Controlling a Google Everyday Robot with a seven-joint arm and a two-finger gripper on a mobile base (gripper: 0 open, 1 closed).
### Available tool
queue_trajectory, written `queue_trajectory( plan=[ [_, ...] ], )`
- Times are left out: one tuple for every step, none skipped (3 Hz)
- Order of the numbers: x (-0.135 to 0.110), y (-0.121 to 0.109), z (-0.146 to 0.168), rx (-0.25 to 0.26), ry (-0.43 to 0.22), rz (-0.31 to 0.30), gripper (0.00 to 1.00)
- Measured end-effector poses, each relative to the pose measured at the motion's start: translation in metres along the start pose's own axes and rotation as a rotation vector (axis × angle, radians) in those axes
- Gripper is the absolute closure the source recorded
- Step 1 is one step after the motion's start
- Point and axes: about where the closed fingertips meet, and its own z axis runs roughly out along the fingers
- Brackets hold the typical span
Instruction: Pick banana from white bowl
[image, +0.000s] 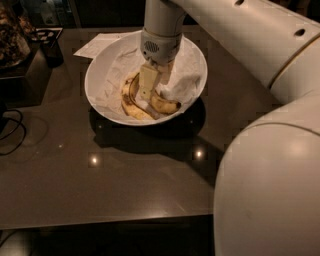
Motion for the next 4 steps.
queue_trajectory(
  plan=[
    [-0.002,-0.004,0.005,-0.017,0.002,0.003,0.41],
    [-0.003,-0.007,0.009,-0.027,0.004,0.007,0.44],
    [-0.002,-0.008,0.013,-0.038,0.009,0.013,0.47],
    [-0.002,-0.01,0.018,-0.052,0.015,0.022,0.49]
  ],
)
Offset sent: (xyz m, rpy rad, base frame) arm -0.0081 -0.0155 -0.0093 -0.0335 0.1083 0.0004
